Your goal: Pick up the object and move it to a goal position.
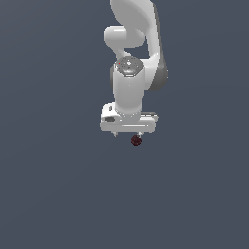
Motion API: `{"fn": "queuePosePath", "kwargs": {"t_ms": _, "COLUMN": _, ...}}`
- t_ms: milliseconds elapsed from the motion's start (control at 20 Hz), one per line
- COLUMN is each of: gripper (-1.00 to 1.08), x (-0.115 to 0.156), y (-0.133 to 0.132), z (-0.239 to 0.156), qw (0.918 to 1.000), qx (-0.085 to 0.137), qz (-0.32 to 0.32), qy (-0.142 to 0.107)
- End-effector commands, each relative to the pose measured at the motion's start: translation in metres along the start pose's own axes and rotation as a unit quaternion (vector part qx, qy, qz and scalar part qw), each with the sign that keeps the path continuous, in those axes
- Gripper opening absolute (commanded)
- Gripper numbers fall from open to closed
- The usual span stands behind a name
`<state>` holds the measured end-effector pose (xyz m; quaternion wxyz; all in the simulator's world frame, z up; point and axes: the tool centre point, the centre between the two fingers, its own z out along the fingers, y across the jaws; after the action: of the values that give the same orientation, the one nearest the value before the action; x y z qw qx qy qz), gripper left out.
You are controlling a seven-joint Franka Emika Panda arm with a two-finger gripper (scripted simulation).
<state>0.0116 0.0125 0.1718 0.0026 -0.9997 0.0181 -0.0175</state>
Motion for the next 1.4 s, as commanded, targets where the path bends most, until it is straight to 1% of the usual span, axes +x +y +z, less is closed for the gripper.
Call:
{"fn": "queuePosePath", "kwargs": {"t_ms": 0, "gripper": 1.0, "x": -0.003, "y": -0.004, "z": 0.006, "qw": 0.9999, "qx": 0.0, "qz": 0.017, "qy": -0.001}}
{"fn": "queuePosePath", "kwargs": {"t_ms": 300, "gripper": 1.0, "x": -0.014, "y": -0.015, "z": 0.023, "qw": 0.9972, "qx": 0.001, "qz": 0.074, "qy": -0.005}}
{"fn": "queuePosePath", "kwargs": {"t_ms": 550, "gripper": 1.0, "x": -0.026, "y": -0.025, "z": 0.041, "qw": 0.9909, "qx": 0.001, "qz": 0.134, "qy": -0.008}}
{"fn": "queuePosePath", "kwargs": {"t_ms": 750, "gripper": 1.0, "x": -0.036, "y": -0.032, "z": 0.055, "qw": 0.9832, "qx": -0.001, "qz": 0.182, "qy": -0.011}}
{"fn": "queuePosePath", "kwargs": {"t_ms": 1000, "gripper": 1.0, "x": -0.049, "y": -0.04, "z": 0.071, "qw": 0.9712, "qx": -0.003, "qz": 0.238, "qy": -0.013}}
{"fn": "queuePosePath", "kwargs": {"t_ms": 1350, "gripper": 1.0, "x": -0.062, "y": -0.047, "z": 0.085, "qw": 0.9566, "qx": -0.006, "qz": 0.291, "qy": -0.015}}
